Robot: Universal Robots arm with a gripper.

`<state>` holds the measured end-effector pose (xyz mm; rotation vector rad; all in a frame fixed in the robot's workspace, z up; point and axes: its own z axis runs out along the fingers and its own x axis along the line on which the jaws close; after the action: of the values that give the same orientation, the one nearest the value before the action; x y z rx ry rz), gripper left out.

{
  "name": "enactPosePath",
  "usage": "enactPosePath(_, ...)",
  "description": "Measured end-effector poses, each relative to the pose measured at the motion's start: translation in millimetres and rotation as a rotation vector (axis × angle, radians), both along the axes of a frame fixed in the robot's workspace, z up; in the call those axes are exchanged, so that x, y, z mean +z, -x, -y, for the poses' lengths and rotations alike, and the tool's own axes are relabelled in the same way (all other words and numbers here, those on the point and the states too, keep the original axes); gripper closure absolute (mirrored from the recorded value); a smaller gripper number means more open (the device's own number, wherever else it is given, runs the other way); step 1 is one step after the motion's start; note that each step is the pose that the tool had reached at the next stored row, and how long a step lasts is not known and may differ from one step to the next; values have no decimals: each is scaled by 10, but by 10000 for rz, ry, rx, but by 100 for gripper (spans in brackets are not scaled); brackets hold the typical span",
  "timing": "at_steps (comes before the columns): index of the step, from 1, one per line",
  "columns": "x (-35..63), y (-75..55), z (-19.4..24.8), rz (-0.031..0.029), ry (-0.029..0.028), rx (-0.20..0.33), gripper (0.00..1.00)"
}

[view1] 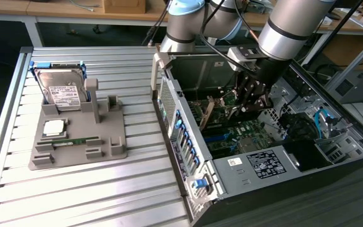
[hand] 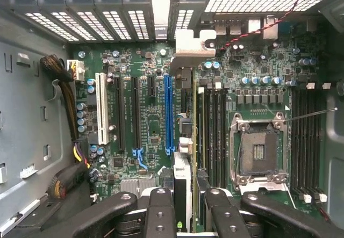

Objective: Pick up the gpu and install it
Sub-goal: 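Insert the gpu into the slot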

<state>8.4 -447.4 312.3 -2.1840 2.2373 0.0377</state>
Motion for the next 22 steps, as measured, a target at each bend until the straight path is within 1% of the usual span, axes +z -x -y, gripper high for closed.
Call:
enactPosePath(16, -61, 6, 0, 0, 1, -1, 73)
enactPosePath(22, -81, 43, 0, 0, 1, -1, 73)
